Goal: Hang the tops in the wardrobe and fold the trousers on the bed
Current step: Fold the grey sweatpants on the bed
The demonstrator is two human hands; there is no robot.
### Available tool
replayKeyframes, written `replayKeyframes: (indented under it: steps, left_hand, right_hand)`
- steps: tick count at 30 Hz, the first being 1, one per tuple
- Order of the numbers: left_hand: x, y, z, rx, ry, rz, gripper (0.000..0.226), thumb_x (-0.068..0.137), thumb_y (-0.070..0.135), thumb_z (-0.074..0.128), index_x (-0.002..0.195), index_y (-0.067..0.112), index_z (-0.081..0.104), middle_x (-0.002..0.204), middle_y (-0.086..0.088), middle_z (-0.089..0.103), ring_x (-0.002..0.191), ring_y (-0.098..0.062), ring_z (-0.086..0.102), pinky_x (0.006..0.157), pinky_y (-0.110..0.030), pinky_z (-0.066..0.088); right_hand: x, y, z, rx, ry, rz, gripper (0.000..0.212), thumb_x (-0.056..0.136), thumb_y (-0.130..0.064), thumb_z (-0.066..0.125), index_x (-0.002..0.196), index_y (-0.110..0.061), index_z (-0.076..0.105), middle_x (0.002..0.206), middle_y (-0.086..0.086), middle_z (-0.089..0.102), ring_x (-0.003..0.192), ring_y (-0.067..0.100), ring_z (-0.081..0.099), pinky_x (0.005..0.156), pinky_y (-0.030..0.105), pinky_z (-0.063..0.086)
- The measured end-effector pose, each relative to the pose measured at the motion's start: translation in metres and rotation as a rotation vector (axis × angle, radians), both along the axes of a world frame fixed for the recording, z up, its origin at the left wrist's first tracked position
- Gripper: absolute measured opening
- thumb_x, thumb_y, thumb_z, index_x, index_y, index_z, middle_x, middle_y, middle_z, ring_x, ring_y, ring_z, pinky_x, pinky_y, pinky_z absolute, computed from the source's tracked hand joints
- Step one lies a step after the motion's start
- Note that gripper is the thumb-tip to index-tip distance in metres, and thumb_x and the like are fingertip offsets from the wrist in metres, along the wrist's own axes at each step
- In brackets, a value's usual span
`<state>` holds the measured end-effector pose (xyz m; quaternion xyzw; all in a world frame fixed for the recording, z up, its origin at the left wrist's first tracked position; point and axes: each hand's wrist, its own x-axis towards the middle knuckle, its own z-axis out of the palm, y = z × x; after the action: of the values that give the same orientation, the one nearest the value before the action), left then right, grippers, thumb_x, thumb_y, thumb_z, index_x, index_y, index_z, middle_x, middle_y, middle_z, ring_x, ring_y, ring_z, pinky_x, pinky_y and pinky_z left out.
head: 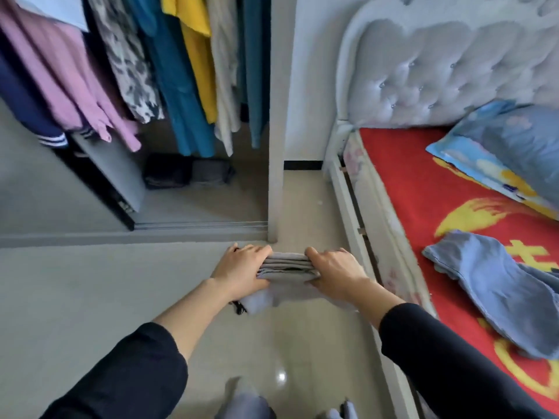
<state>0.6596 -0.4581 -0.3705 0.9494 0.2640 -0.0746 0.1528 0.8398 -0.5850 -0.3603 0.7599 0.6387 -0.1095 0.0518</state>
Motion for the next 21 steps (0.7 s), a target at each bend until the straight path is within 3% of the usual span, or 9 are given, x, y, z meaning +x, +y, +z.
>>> replayKeyframes:
  steps: [6, 11, 18, 21]
  left_hand:
    - [-0.086, 0.122, 0.012, 0.032, 0.046, 0.142, 0.046, 0.080, 0.036, 0.061, 0.121, 0.020, 0.047, 0.121, 0.004, 0.058, 0.117, -0.019, 0.051, 0.110, -0.039, 0.023]
    - [-0.125, 0.215, -0.004, 0.107, 0.090, 0.186, 0.042, 0.086, 0.040, 0.057, 0.122, 0.022, 0.045, 0.126, 0.005, 0.054, 0.119, -0.016, 0.049, 0.109, -0.037, 0.023]
    - [-0.146, 0.368, -0.082, 0.133, 0.094, 0.229, 0.037, 0.086, 0.031, 0.054, 0.119, 0.016, 0.047, 0.117, -0.002, 0.056, 0.111, -0.022, 0.052, 0.096, -0.032, 0.033]
    - [-0.152, 0.437, -0.133, 0.137, 0.136, 0.252, 0.039, 0.084, 0.026, 0.052, 0.121, 0.015, 0.045, 0.118, -0.004, 0.054, 0.113, -0.024, 0.050, 0.099, -0.035, 0.034]
  right_hand:
    - [-0.071, 0.147, 0.006, -0.015, -0.018, 0.155, 0.040, 0.092, -0.037, 0.052, 0.123, -0.016, 0.040, 0.110, 0.008, 0.067, 0.102, 0.031, 0.061, 0.087, 0.033, 0.039]
    - [-0.105, 0.254, -0.006, -0.018, -0.031, 0.220, 0.026, 0.089, -0.033, 0.051, 0.110, -0.018, 0.045, 0.108, 0.005, 0.067, 0.099, 0.032, 0.062, 0.082, 0.034, 0.042]
    - [-0.128, 0.420, -0.078, -0.084, -0.032, 0.240, 0.030, 0.088, -0.035, 0.052, 0.113, -0.020, 0.046, 0.109, 0.008, 0.067, 0.104, 0.031, 0.061, 0.090, 0.035, 0.041]
    - [-0.137, 0.496, -0.129, -0.127, -0.051, 0.247, 0.037, 0.089, -0.030, 0.052, 0.123, -0.019, 0.043, 0.112, 0.009, 0.066, 0.107, 0.030, 0.060, 0.092, 0.035, 0.040]
